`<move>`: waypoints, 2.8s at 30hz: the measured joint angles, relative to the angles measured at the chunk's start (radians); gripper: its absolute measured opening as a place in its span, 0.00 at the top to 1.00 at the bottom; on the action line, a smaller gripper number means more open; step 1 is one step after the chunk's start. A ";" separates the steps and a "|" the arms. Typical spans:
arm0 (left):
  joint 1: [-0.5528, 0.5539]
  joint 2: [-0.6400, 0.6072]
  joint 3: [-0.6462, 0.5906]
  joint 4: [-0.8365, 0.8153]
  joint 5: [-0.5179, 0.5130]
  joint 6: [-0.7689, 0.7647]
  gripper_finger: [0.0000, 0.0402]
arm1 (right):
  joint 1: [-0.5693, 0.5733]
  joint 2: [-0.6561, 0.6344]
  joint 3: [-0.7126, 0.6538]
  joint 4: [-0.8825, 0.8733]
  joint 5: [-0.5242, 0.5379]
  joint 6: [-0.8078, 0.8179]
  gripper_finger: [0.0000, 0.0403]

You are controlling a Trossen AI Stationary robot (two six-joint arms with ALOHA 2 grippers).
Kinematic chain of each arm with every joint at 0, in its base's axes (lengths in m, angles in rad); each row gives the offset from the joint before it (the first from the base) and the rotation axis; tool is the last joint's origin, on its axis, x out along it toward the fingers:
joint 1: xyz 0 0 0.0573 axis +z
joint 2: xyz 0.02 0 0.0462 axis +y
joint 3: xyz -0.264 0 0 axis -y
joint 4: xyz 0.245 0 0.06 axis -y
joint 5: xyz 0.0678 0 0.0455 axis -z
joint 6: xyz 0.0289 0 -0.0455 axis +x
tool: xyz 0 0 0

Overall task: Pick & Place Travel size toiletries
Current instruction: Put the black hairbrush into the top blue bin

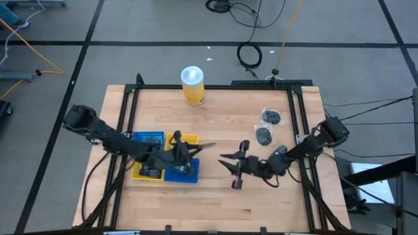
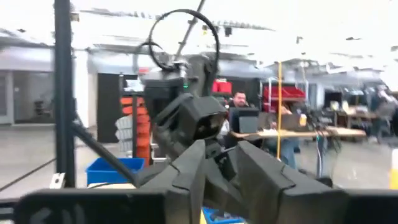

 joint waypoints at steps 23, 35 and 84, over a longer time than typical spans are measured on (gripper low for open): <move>0.064 -0.454 0.235 -1.878 0.448 -0.672 0.95 | 0.077 -0.076 0.000 -0.018 0.005 -0.122 0.72; 0.237 -0.391 0.143 -1.783 0.706 -0.347 0.96 | 0.076 -0.076 -0.001 -0.036 0.002 -0.100 0.73; 0.441 -0.405 0.049 -1.371 0.476 -0.279 0.83 | 0.078 -0.076 -0.001 -0.153 0.006 -0.110 0.74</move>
